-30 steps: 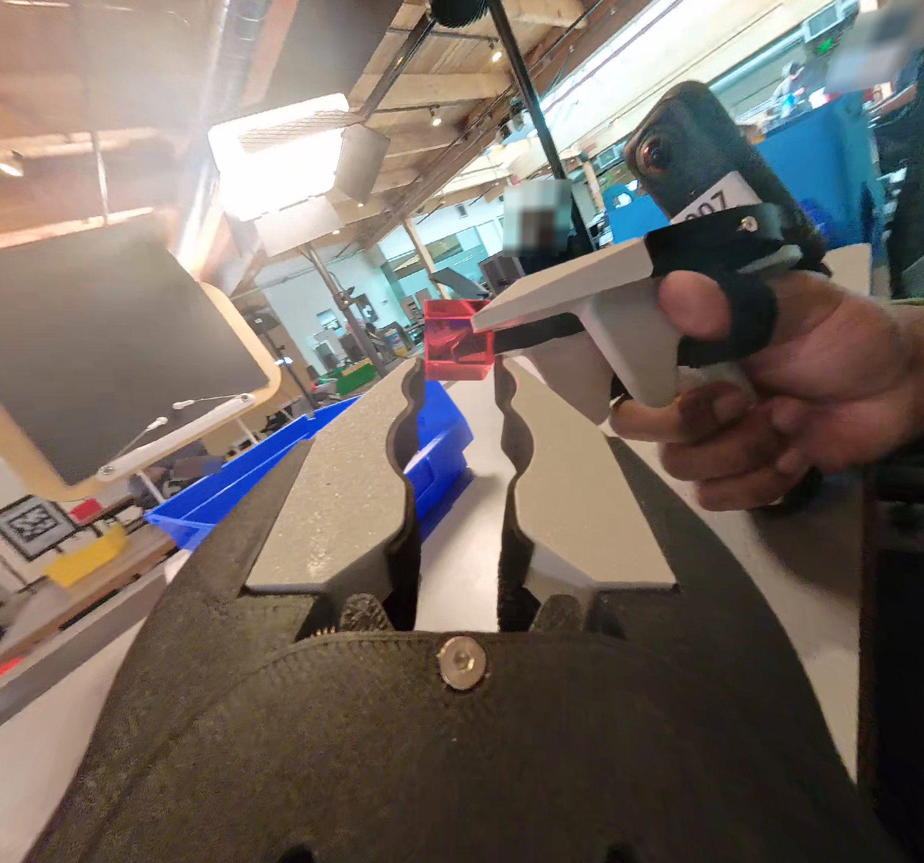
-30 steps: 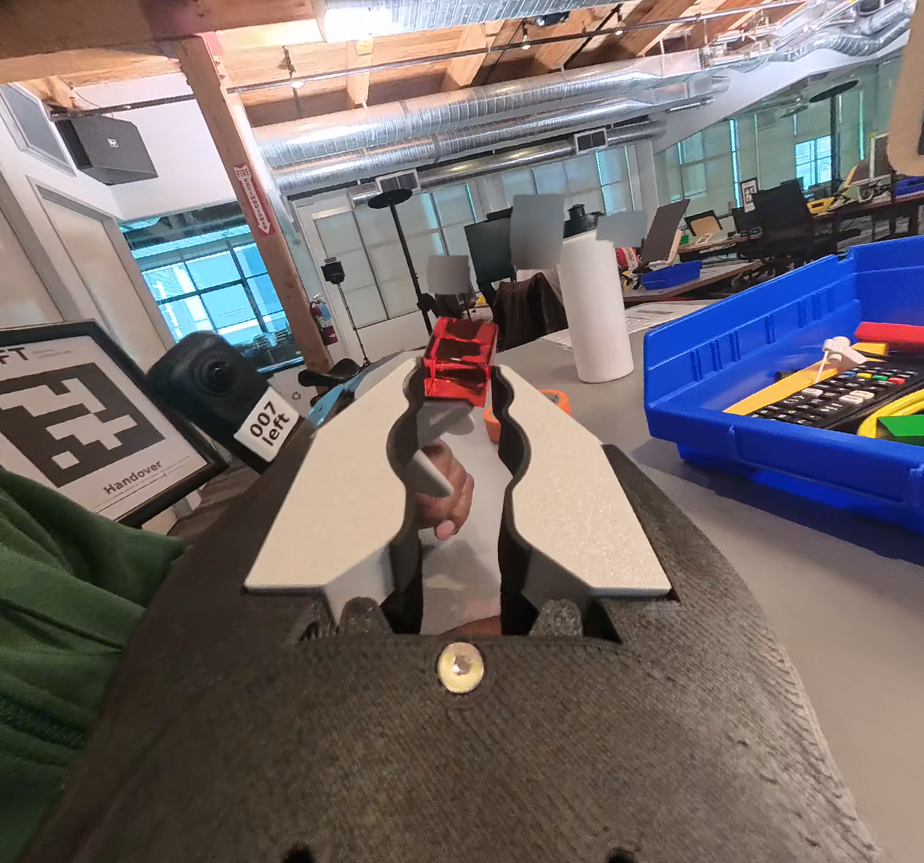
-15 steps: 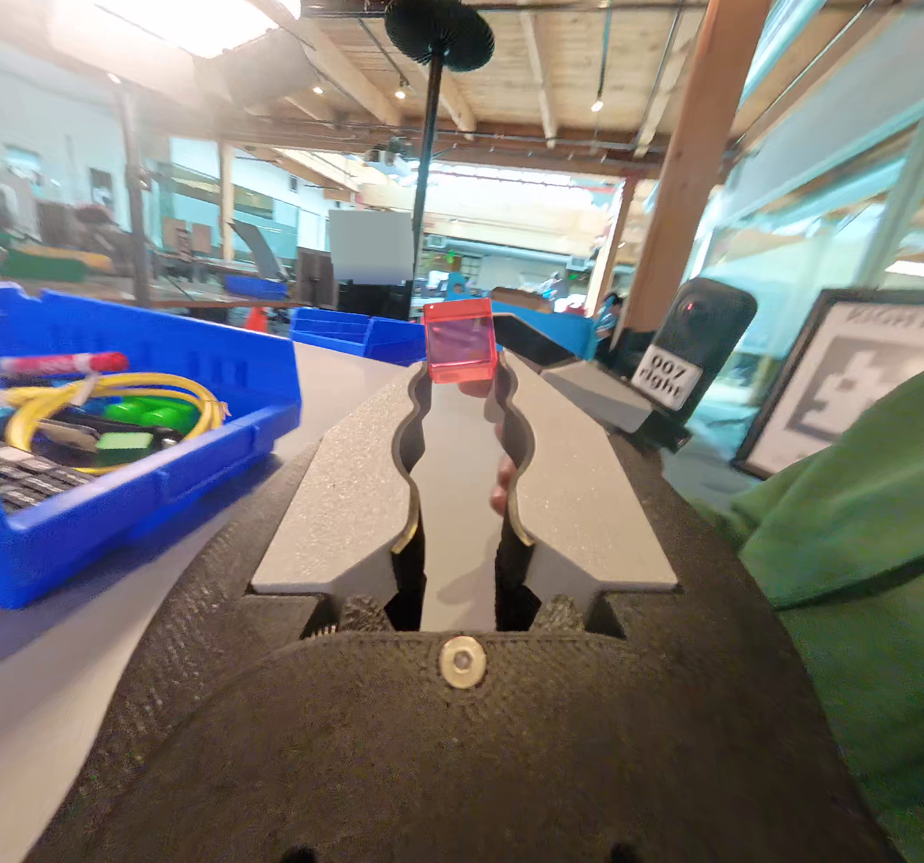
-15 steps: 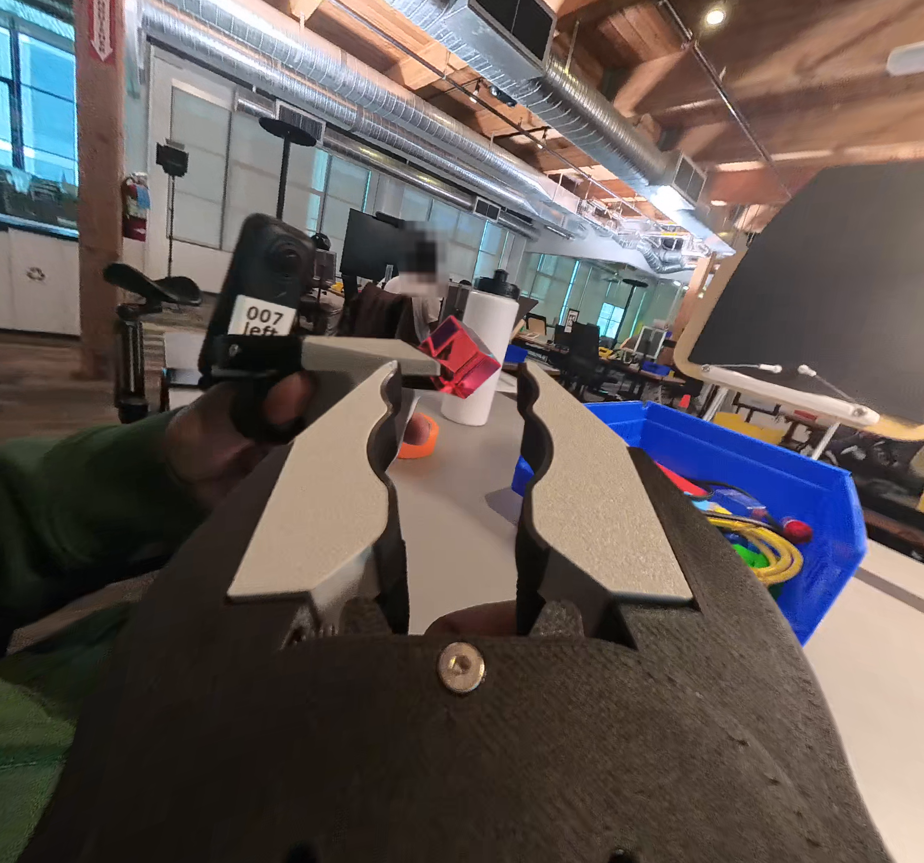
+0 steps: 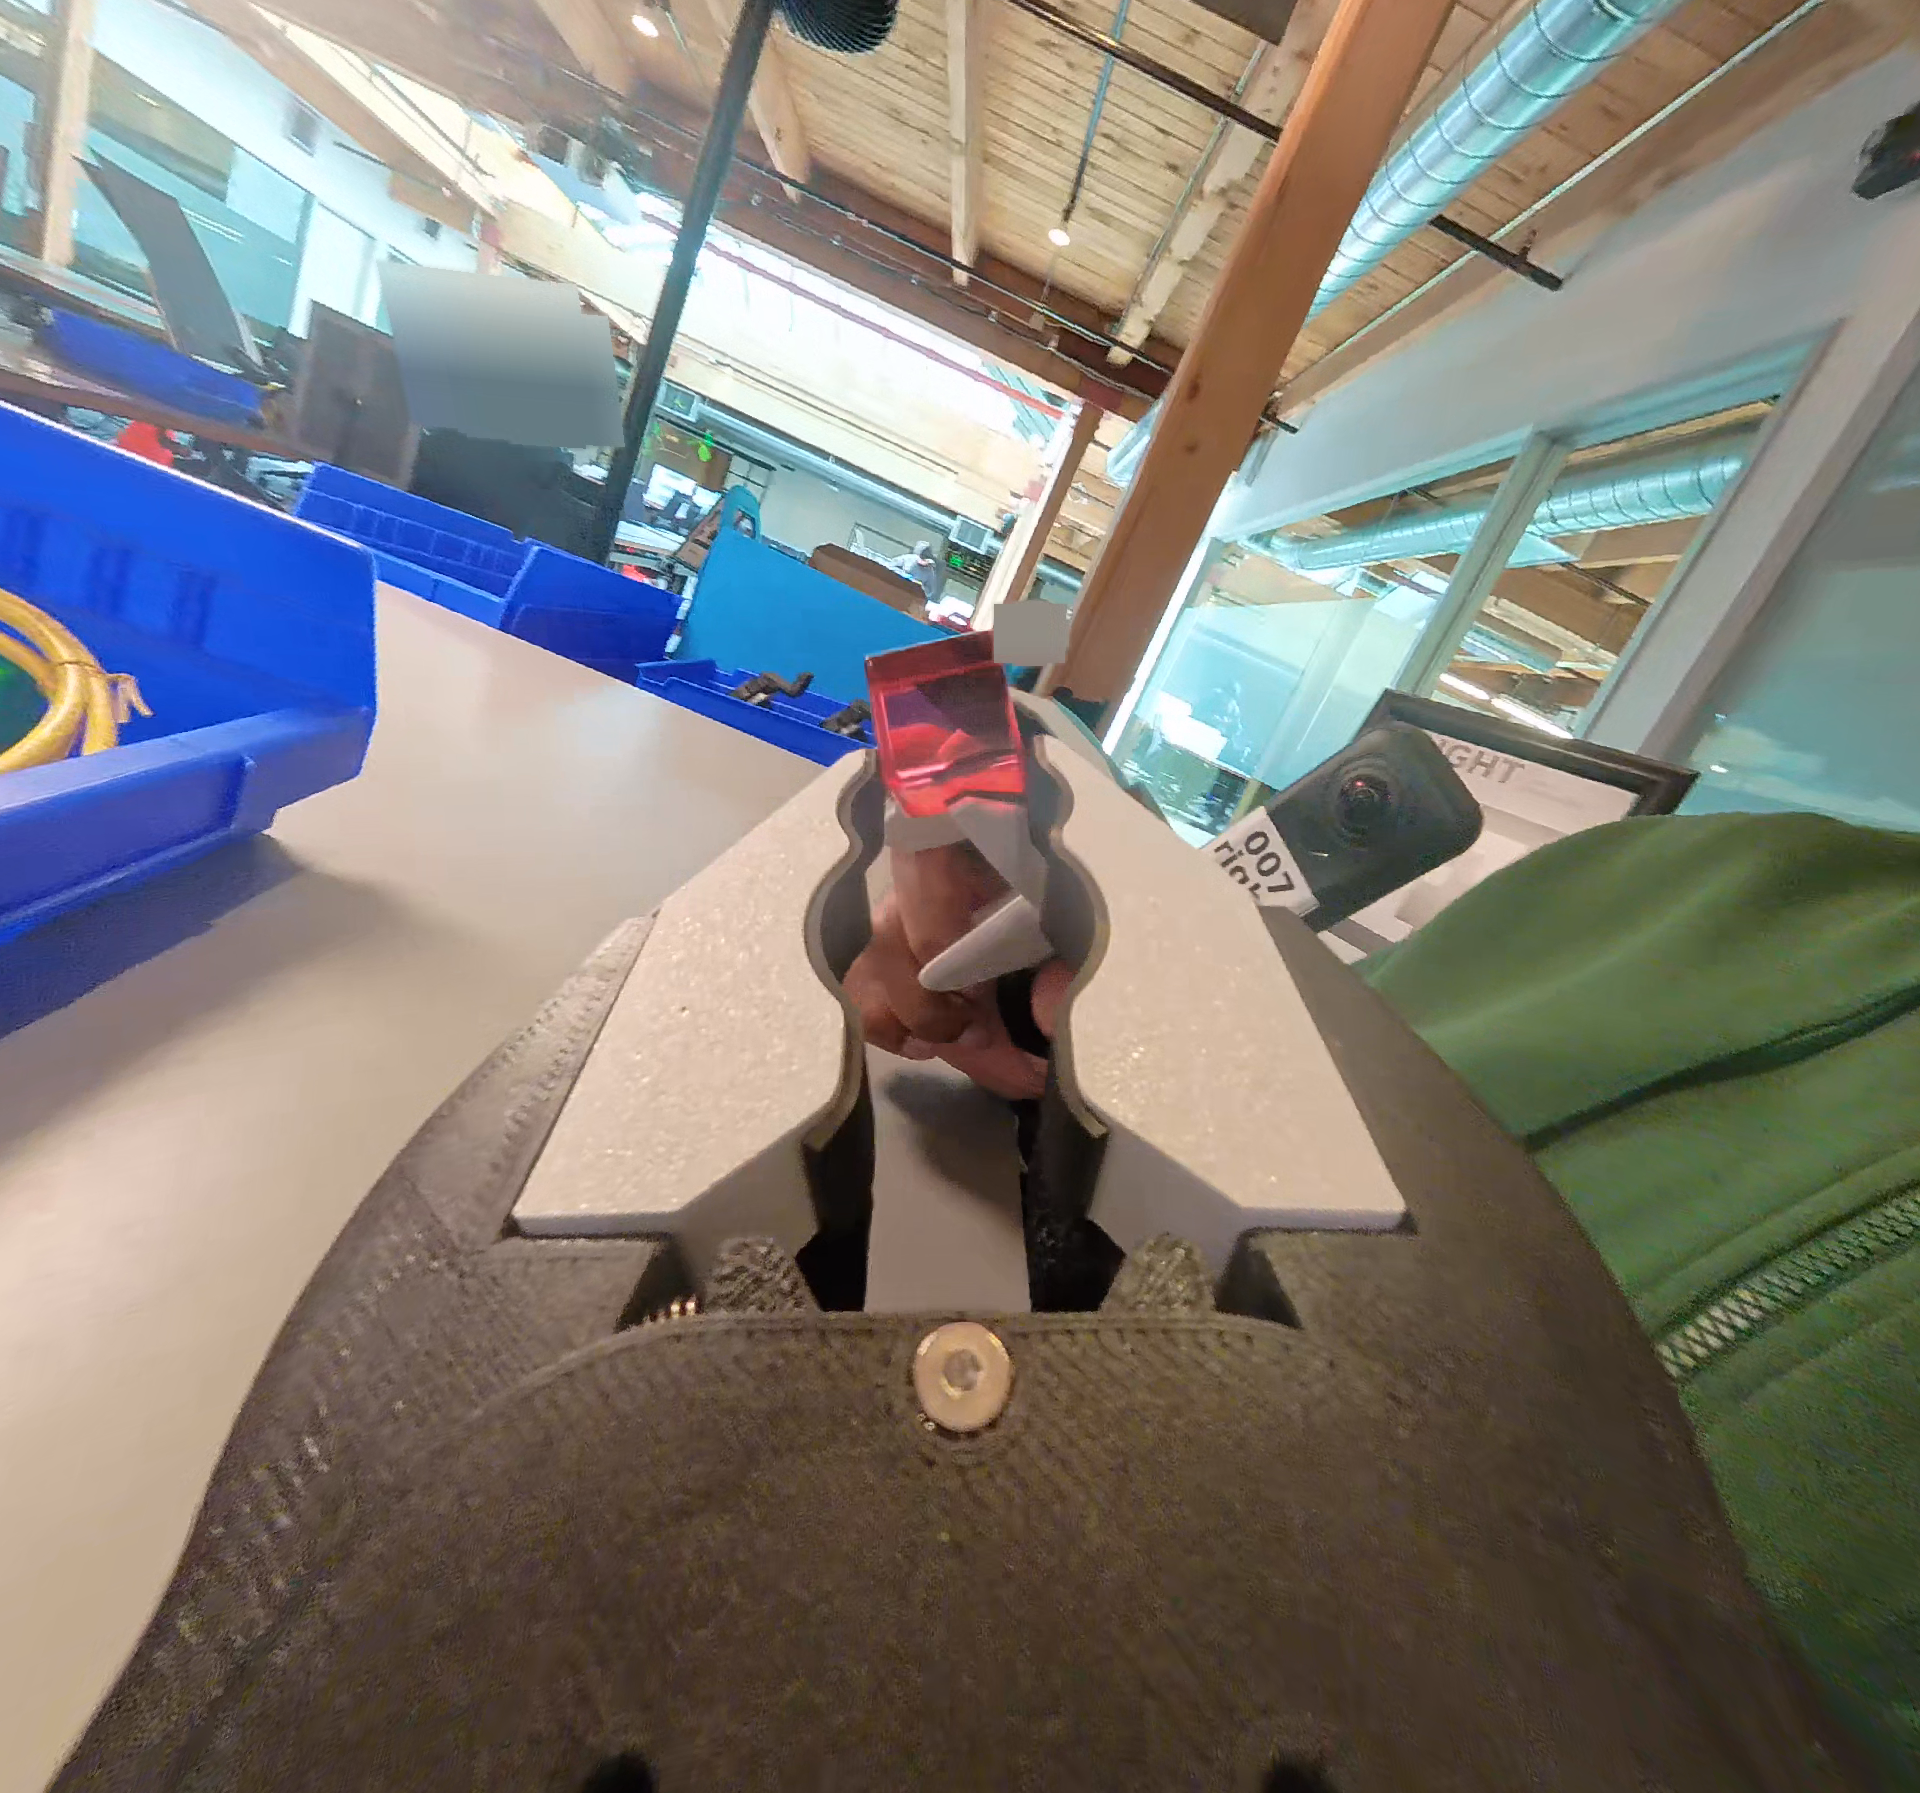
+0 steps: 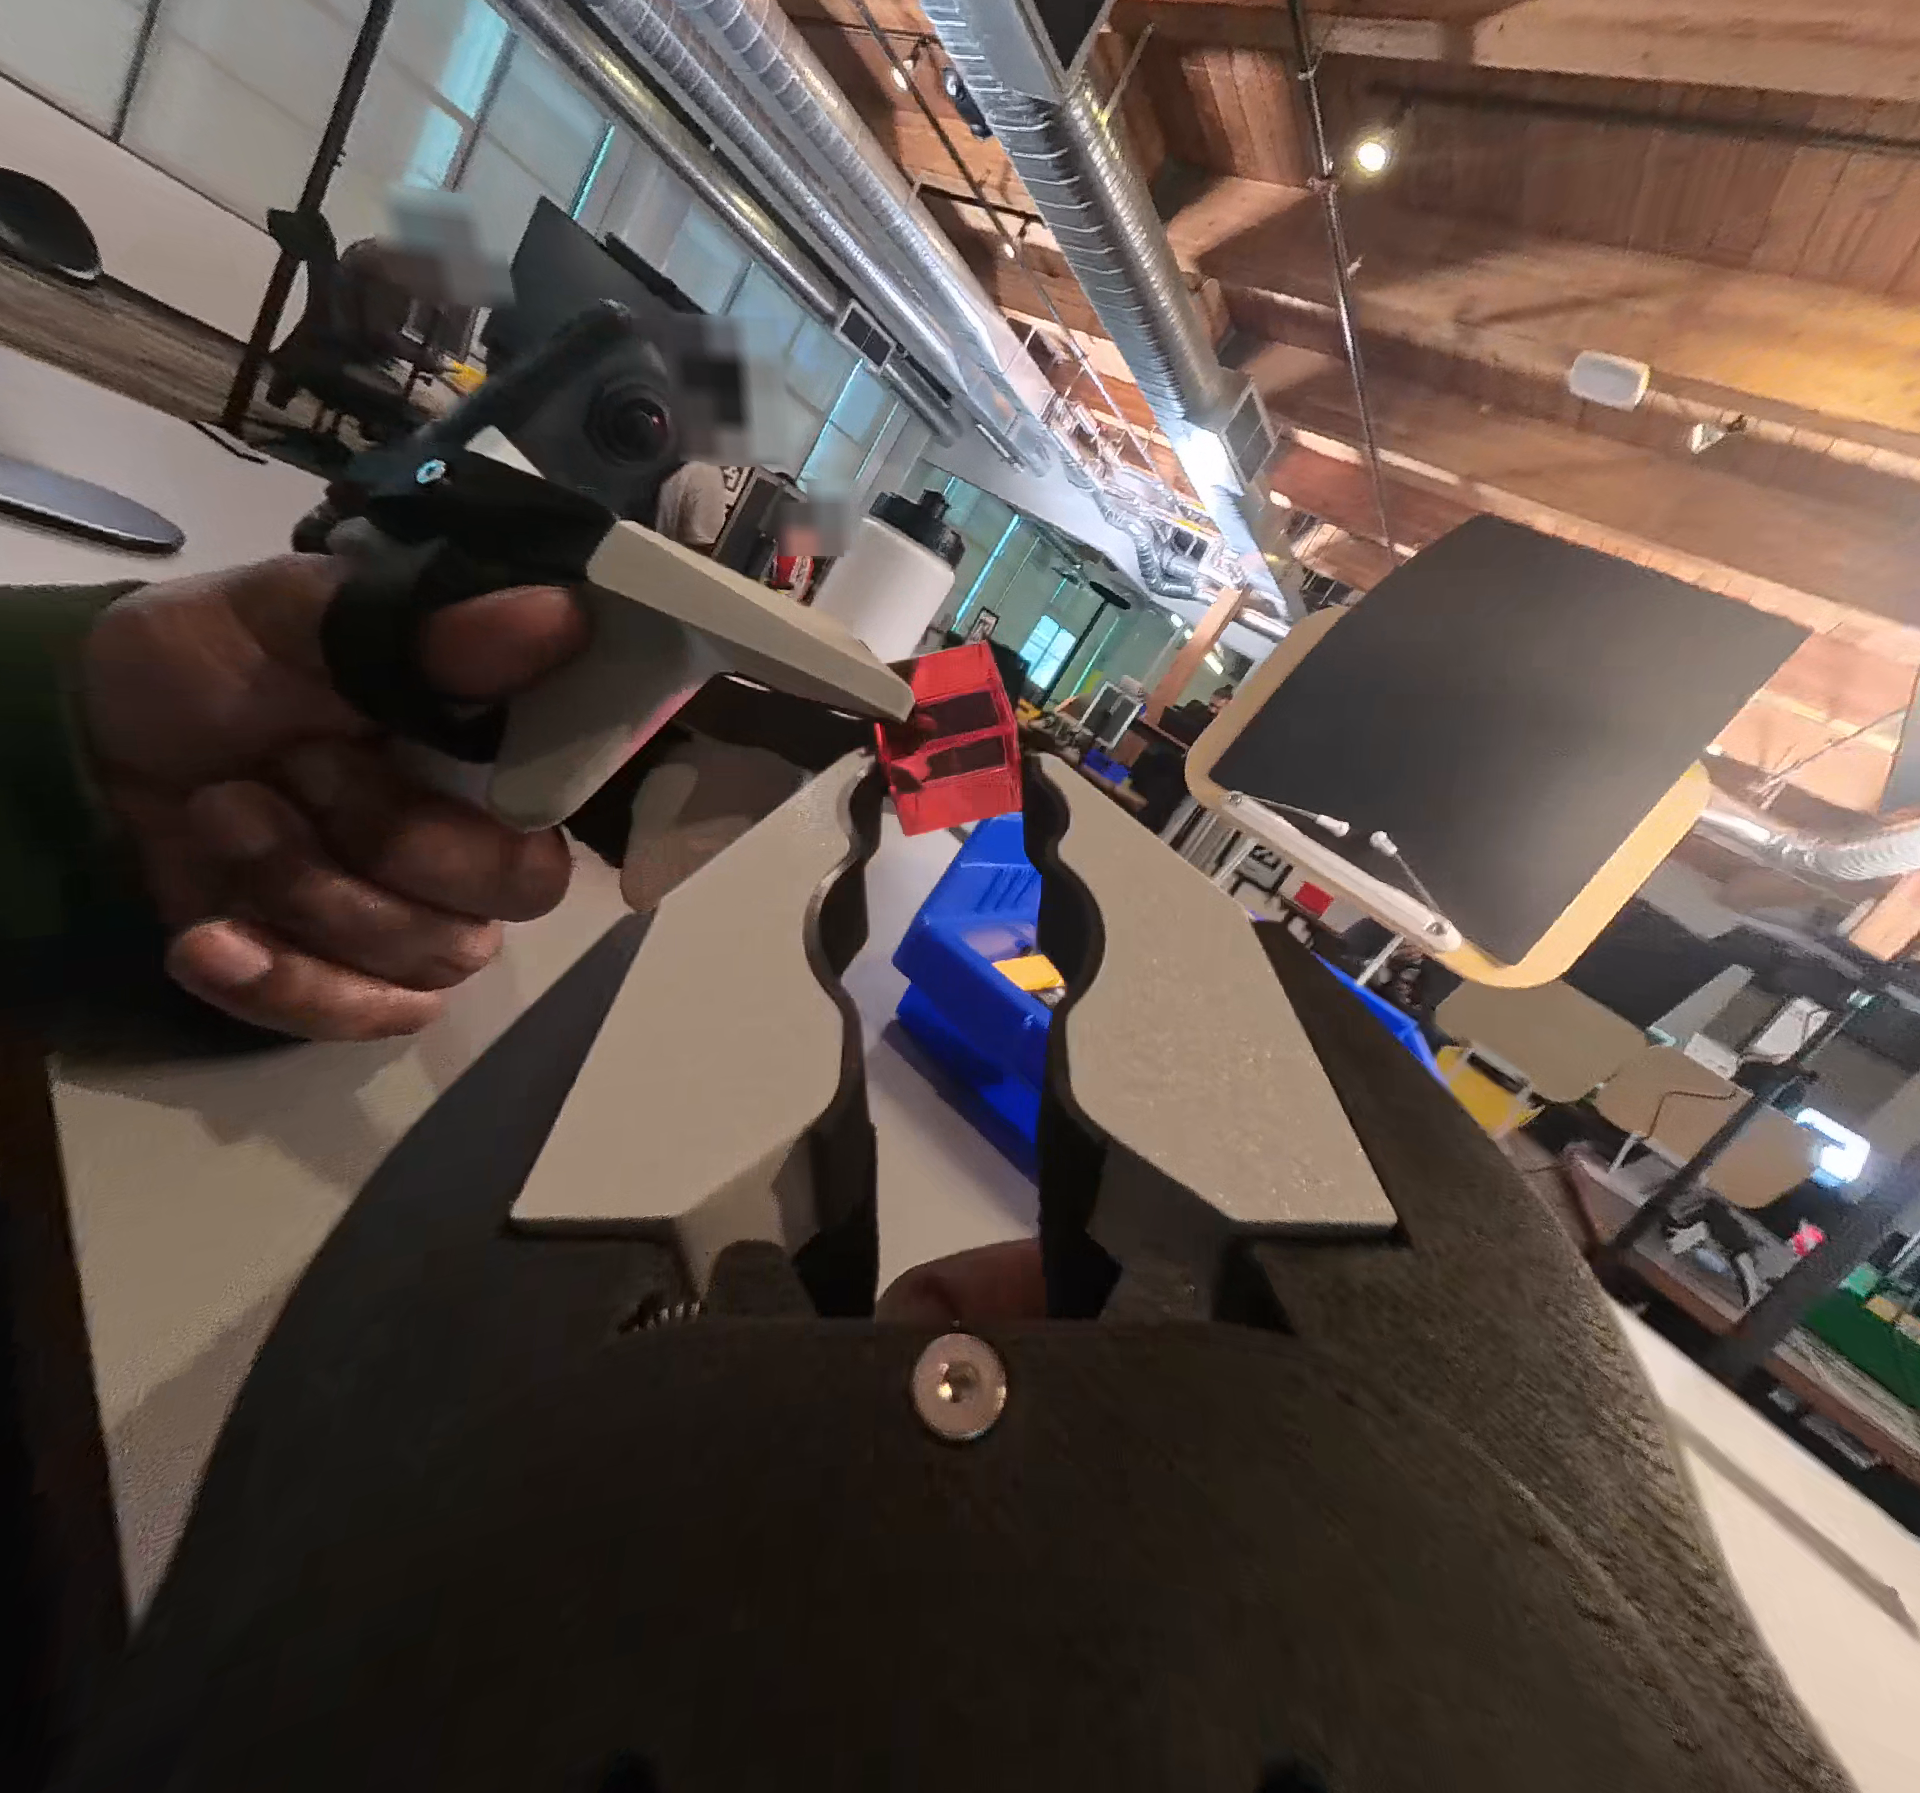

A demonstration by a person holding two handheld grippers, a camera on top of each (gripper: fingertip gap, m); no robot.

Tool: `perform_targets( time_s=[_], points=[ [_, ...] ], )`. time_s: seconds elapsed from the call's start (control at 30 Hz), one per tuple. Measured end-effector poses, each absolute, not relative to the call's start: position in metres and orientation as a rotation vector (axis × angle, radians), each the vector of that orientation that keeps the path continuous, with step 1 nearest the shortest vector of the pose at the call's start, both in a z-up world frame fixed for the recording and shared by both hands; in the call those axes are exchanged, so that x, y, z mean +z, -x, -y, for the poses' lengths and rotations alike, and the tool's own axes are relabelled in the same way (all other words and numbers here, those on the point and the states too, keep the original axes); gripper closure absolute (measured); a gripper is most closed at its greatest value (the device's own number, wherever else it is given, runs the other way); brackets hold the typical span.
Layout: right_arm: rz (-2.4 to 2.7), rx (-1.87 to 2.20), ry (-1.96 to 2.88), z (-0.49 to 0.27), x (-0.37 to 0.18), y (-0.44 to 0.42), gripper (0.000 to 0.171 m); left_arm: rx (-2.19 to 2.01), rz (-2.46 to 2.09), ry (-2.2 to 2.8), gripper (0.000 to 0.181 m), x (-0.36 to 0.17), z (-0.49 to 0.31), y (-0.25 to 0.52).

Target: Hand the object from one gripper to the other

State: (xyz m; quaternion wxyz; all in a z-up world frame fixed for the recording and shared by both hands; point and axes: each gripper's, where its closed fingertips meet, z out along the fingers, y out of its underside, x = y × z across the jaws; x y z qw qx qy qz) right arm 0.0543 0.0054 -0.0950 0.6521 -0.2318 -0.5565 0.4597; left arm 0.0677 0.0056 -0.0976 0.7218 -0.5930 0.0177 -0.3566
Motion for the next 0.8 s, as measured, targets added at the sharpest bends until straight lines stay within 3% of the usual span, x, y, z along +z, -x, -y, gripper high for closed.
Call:
perform_targets(
  time_s=[0.17,0.37,0.53,0.67,0.8],
  points=[
    [1.225,1.05,0.625,-0.022,-0.093,-0.052,0.145,-0.53,0.039,1.293,0.127,-0.095,-0.012,-0.046],
    [1.226,0.78,0.585,-0.028,-0.103,-0.045,0.145,-0.091,-0.075,1.376,0.119,-0.102,-0.02,-0.048],
    [1.239,0.605,0.479,-0.019,-0.109,-0.042,0.145,-0.024,-0.112,1.42,0.125,-0.109,-0.025,-0.054],
    [1.235,0.608,0.472,-0.018,-0.108,-0.043,0.145,-0.023,-0.072,1.431,0.152,-0.11,-0.023,-0.044],
    [1.227,0.719,0.507,-0.017,-0.103,-0.046,0.14,-0.036,-0.026,1.415,0.155,-0.108,-0.021,-0.037]
  ],
)
